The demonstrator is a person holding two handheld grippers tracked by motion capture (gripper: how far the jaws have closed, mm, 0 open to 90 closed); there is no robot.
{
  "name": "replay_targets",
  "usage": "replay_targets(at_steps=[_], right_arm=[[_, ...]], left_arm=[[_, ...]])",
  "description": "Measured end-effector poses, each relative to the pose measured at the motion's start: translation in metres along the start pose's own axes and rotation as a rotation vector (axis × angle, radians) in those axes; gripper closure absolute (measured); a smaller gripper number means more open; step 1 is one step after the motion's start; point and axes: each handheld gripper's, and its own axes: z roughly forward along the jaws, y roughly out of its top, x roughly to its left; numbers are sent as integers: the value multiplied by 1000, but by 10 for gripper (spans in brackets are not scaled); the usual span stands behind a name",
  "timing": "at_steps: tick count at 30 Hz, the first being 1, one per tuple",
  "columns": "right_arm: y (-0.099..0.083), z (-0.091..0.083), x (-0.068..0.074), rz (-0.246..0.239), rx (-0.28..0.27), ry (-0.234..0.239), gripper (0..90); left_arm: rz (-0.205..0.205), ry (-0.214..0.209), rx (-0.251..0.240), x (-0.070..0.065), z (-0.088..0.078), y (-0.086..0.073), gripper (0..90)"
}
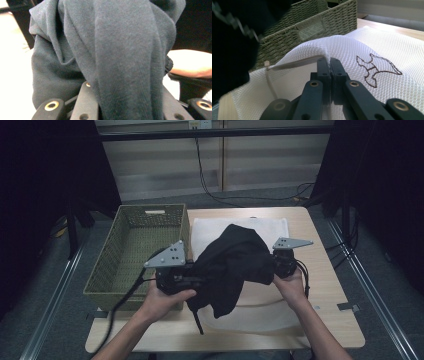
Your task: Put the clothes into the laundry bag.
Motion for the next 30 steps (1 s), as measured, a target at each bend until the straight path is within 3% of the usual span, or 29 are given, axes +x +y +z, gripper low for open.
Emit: replay_targets(at_steps=[3, 9, 16, 26, 30], right_arm=[[0, -1, -1, 1, -2, -3, 885], [0, -2, -3, 4, -4, -4, 885], [1, 0, -1, 2, 5, -7, 885], [-1, 2, -1, -2, 20, -3, 885], [0, 3, -1, -4, 21, -6, 885]], left_arm=[[6, 13, 59, -6, 10, -6, 753], [3, 1, 84, -13, 7, -18, 753], [-56, -18, 121, -11, 21, -45, 753], [-65, 1, 236, -4, 38, -61, 753], [-74, -20, 276, 0, 44, -66, 753]])
